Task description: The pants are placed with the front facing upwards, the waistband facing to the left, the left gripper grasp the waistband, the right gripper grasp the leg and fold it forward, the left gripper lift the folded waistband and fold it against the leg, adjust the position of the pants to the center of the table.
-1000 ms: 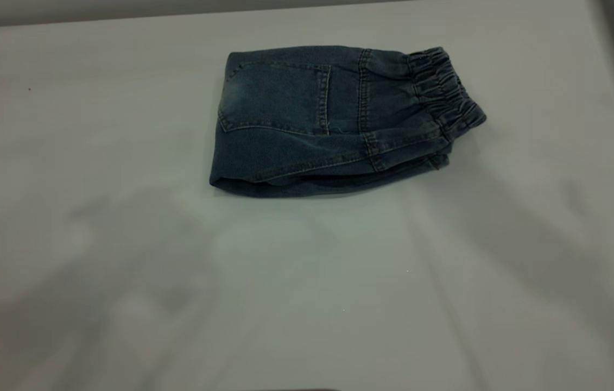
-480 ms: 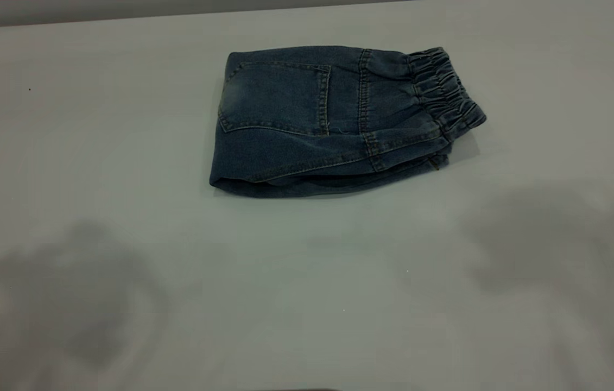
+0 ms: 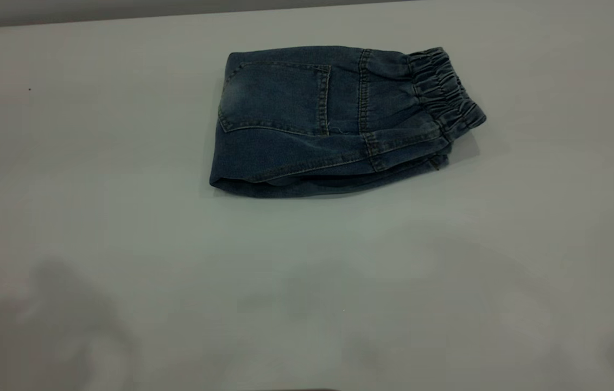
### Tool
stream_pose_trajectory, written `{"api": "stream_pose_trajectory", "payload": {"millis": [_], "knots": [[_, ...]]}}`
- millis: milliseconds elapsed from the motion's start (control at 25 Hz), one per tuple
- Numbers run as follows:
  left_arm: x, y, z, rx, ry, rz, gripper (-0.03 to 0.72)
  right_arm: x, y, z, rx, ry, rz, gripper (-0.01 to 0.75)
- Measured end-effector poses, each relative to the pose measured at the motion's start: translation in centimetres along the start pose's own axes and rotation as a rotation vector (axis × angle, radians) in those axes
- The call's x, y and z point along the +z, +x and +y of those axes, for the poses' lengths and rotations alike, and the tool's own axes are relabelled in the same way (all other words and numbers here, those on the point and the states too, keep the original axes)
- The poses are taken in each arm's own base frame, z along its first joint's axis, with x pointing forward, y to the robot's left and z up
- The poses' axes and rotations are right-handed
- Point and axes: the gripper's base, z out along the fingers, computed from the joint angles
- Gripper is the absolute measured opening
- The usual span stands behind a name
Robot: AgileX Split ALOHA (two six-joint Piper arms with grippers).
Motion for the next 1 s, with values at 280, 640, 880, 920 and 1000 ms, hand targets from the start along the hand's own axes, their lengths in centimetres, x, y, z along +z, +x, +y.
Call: {"api": "stream_pose_trajectory", "payload": {"millis": [280, 640, 880, 920, 1000], "knots": [[0.9, 5.7, -1.3, -0.074, 0.007, 0.035, 0.586, 2.0, 8.7, -0.7, 0.014, -0.052, 0.015, 0.444], [1.7, 11.5, -2.6, -0.155, -0.007, -0.048, 0.586, 4.0, 13.1, -0.6, 0.036, -0.137, -0.102, 0.444], [1.6, 14.4, -3.3, -0.168, -0.013, -0.092, 0.586, 3.9, 13.0, -0.6, -0.002, -0.142, -0.147, 0.444], [1.6, 14.7, -3.4, -0.168, -0.014, -0.101, 0.586, 3.9, 13.0, -0.6, -0.005, -0.141, -0.147, 0.444], [1.6, 15.3, -3.5, -0.167, -0.019, -0.134, 0.586, 3.9, 13.0, -0.6, -0.01, -0.142, -0.147, 0.444]]}}
